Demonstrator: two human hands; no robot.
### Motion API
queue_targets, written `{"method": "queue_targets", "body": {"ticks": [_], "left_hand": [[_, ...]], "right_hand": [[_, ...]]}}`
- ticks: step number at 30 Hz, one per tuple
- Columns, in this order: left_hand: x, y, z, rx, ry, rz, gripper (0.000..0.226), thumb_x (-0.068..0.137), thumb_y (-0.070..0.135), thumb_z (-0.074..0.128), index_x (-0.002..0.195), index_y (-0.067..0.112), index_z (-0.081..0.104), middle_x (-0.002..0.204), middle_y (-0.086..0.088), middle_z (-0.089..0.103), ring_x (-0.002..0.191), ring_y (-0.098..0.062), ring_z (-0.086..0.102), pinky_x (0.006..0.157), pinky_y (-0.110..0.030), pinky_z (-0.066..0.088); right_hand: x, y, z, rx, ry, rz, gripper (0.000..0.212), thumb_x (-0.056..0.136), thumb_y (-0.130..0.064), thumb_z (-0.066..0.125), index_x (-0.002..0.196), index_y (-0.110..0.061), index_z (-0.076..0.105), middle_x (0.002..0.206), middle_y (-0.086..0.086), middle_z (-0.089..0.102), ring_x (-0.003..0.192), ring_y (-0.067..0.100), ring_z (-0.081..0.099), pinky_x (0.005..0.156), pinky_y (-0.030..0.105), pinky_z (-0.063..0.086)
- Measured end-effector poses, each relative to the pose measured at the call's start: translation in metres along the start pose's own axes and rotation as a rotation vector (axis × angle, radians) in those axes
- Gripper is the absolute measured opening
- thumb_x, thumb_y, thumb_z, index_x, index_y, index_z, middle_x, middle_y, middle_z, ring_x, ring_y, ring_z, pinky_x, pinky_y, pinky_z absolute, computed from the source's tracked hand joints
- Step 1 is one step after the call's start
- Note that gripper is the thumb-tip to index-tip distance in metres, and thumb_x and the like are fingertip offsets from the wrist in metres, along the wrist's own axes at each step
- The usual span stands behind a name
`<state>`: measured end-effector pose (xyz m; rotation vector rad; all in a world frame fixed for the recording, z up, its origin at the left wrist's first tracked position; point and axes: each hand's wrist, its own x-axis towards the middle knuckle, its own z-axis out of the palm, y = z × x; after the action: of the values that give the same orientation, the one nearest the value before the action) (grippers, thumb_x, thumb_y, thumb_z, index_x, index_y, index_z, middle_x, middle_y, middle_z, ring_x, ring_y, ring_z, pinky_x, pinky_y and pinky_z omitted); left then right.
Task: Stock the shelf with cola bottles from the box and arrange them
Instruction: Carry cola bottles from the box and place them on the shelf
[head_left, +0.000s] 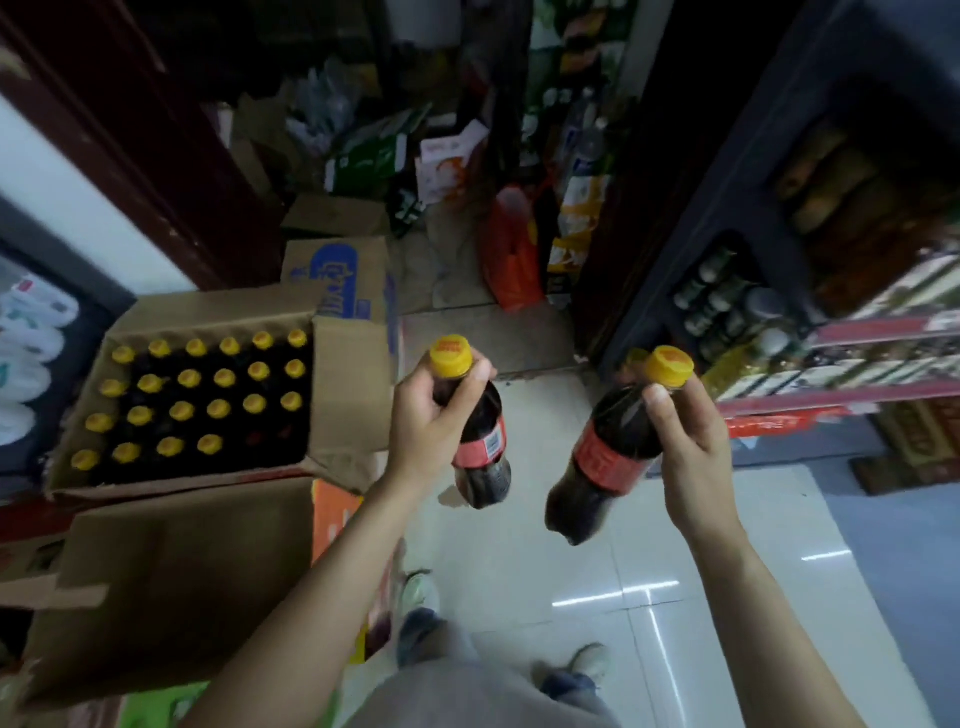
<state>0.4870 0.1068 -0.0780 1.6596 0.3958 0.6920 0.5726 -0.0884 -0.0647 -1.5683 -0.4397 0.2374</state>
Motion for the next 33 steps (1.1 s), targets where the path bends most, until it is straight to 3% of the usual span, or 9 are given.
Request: {"method": "queue_targets", "body": {"ticks": [3, 5, 8, 10, 12, 15, 19, 24, 33], "left_hand": [[-0.016, 0.028, 0.075, 0.021, -0.026, 0.100, 0.007, 0.086, 0.039, 0.057, 0.081, 0.040, 0.062, 0.080, 0.014, 0.067, 0.082, -0.013, 0.065, 0.080, -0.035, 0.050], [-0.020, 0.052, 0.120, 0.037, -0.032, 0.197, 0.008, 0.087, 0.041, 0.056, 0.082, 0.041, 0.061, 0.081, 0.016, 0.067, 0.084, -0.015, 0.065, 0.081, -0.038, 0.051], [-0.014, 0.096, 0.183, 0.037, -0.058, 0.342, 0.011, 0.089, 0.036, 0.053, 0.081, 0.036, 0.061, 0.083, 0.023, 0.065, 0.085, -0.006, 0.064, 0.082, -0.034, 0.050], [-0.006, 0.125, 0.222, 0.014, -0.077, 0.504, 0.014, 0.092, 0.030, 0.052, 0.084, 0.023, 0.061, 0.082, 0.018, 0.064, 0.086, -0.007, 0.063, 0.082, -0.036, 0.051], [0.006, 0.153, 0.262, -0.026, -0.085, 0.654, 0.023, 0.096, 0.032, 0.052, 0.085, 0.013, 0.060, 0.082, 0.009, 0.063, 0.086, -0.013, 0.064, 0.081, -0.041, 0.052], [0.027, 0.186, 0.323, -0.073, -0.093, 0.843, 0.021, 0.097, 0.033, 0.051, 0.089, 0.016, 0.059, 0.084, 0.000, 0.063, 0.083, -0.027, 0.065, 0.076, -0.051, 0.052], [0.054, 0.214, 0.398, -0.105, -0.095, 1.016, 0.019, 0.097, 0.031, 0.051, 0.092, 0.014, 0.057, 0.087, -0.001, 0.062, 0.084, -0.028, 0.065, 0.075, -0.051, 0.052], [0.090, 0.242, 0.482, -0.133, -0.064, 1.142, 0.022, 0.096, 0.032, 0.052, 0.091, 0.011, 0.058, 0.087, -0.001, 0.063, 0.084, -0.025, 0.066, 0.074, -0.048, 0.053], [0.153, 0.252, 0.629, 0.017, 0.000, 1.210, 0.030, 0.096, 0.031, 0.054, 0.085, 0.004, 0.062, 0.083, -0.009, 0.067, 0.080, -0.029, 0.066, 0.071, -0.043, 0.053]], "right_hand": [[-0.007, -0.021, -0.083, 0.005, 0.052, -0.052, 0.010, 0.092, -0.042, 0.054, 0.094, -0.043, 0.063, 0.091, -0.016, 0.063, 0.090, 0.000, 0.057, 0.083, 0.015, 0.044], [-0.005, -0.033, -0.132, 0.003, 0.091, -0.098, 0.025, 0.095, -0.028, 0.048, 0.096, -0.047, 0.064, 0.093, -0.021, 0.067, 0.093, -0.001, 0.059, 0.087, 0.016, 0.044], [0.005, -0.052, -0.198, -0.044, 0.133, -0.149, 0.018, 0.096, -0.030, 0.047, 0.103, -0.038, 0.061, 0.096, -0.019, 0.065, 0.098, 0.006, 0.060, 0.091, 0.023, 0.046], [0.016, -0.063, -0.237, -0.092, 0.192, -0.209, 0.013, 0.096, -0.033, 0.045, 0.104, -0.033, 0.056, 0.093, -0.024, 0.061, 0.094, 0.000, 0.056, 0.086, 0.016, 0.043], [0.032, -0.075, -0.272, -0.128, 0.275, -0.284, 0.009, 0.097, -0.037, 0.044, 0.100, -0.033, 0.052, 0.088, -0.022, 0.056, 0.087, 0.000, 0.052, 0.081, 0.018, 0.042], [0.061, -0.094, -0.319, -0.177, 0.377, -0.428, 0.009, 0.096, -0.040, 0.041, 0.095, -0.035, 0.049, 0.084, -0.020, 0.053, 0.080, 0.001, 0.048, 0.075, 0.020, 0.039], [0.104, -0.117, -0.378, -0.161, 0.483, -0.619, 0.011, 0.097, -0.033, 0.039, 0.096, -0.028, 0.048, 0.086, -0.023, 0.062, 0.083, 0.002, 0.059, 0.077, 0.017, 0.044], [0.156, -0.141, -0.447, -0.141, 0.580, -0.799, 0.012, 0.101, -0.037, 0.040, 0.101, -0.029, 0.049, 0.092, -0.009, 0.064, 0.087, 0.023, 0.063, 0.080, 0.042, 0.051], [0.263, -0.143, -0.568, -0.185, 0.605, -0.992, 0.032, 0.099, -0.047, 0.039, 0.101, -0.018, 0.052, 0.100, -0.005, 0.059, 0.092, 0.004, 0.059, 0.084, 0.023, 0.045]]}}
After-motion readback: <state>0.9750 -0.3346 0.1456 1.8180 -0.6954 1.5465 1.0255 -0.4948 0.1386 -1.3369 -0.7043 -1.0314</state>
